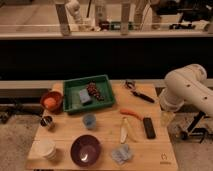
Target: Place banana in table surface
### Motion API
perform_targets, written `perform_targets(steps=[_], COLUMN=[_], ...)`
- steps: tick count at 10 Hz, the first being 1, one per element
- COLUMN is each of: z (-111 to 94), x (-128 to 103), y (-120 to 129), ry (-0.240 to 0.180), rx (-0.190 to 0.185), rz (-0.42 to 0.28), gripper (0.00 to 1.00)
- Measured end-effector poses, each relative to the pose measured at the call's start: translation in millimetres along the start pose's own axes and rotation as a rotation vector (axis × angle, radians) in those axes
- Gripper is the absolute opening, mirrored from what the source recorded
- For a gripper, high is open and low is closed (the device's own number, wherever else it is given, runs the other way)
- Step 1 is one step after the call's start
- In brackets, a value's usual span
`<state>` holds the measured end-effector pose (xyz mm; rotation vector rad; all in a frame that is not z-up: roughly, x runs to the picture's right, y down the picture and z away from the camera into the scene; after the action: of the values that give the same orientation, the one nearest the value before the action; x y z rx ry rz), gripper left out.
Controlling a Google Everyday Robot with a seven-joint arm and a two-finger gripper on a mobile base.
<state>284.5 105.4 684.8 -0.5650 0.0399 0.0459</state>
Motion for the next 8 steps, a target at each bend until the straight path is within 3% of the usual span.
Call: perform_targets(steps=[8], z=[-0.1], x=[0.5], y=[0.0], ry=[0.001], rx=[0.000], rz=[0.000], gripper=[0.80])
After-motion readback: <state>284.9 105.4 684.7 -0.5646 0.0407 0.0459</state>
